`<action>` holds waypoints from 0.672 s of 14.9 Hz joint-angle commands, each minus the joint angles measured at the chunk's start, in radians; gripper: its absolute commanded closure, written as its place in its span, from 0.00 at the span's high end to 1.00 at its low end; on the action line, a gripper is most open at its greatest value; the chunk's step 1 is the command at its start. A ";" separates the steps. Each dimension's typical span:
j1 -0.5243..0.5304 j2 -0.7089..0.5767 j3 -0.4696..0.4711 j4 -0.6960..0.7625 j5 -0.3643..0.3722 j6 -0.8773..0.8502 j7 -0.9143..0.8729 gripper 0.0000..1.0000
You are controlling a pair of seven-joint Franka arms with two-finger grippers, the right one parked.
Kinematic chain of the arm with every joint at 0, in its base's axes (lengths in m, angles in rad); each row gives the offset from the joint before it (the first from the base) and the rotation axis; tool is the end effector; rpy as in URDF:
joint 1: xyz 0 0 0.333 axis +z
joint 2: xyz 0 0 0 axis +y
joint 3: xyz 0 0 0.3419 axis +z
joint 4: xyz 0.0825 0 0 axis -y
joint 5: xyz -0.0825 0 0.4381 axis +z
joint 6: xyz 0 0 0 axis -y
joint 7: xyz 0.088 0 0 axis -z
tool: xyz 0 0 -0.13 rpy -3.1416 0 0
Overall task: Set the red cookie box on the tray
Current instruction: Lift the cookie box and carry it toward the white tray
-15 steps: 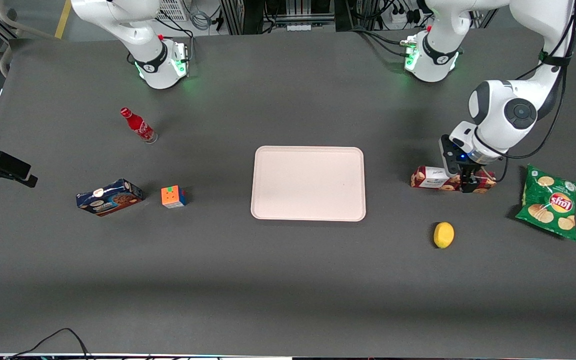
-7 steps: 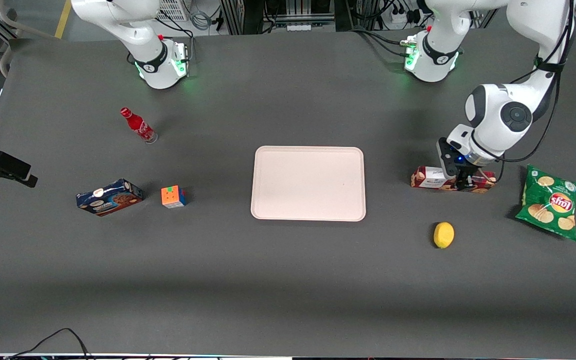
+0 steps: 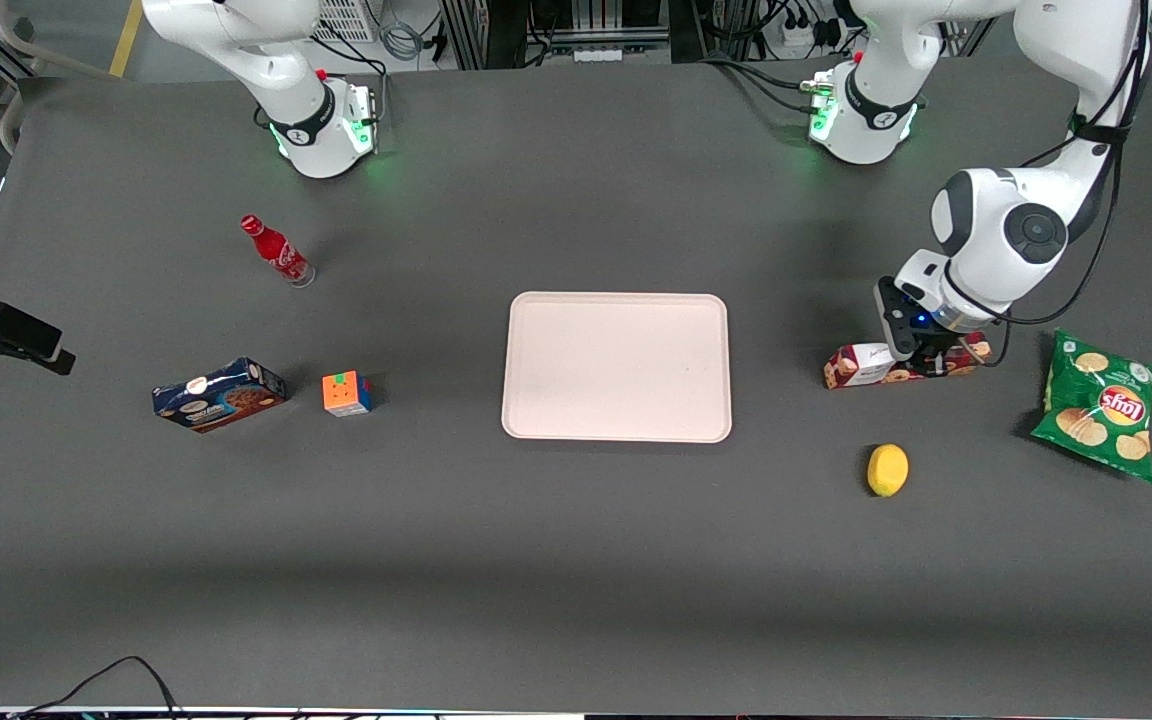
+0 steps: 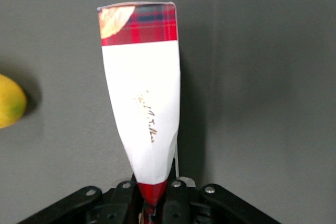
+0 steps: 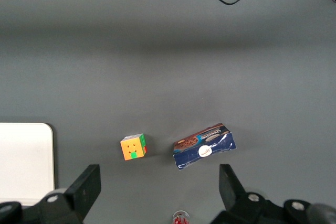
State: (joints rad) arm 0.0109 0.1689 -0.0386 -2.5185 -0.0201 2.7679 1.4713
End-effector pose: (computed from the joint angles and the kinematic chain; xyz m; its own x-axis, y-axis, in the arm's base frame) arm 0.5031 -0.0140 0.1762 0.0900 -0.9957 0.0232 -0.9927 -0.0915 -0.0784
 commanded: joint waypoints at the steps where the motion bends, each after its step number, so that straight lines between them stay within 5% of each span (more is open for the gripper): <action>1: -0.031 -0.077 0.008 0.056 -0.049 -0.127 -0.087 0.00; 6: -0.098 -0.193 0.006 0.211 -0.053 -0.434 -0.496 0.00; 10: -0.169 -0.186 -0.004 0.498 -0.078 -0.770 -0.843 0.00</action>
State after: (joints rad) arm -0.1056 -0.0281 -0.0450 -2.2113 -0.0667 2.2021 0.8529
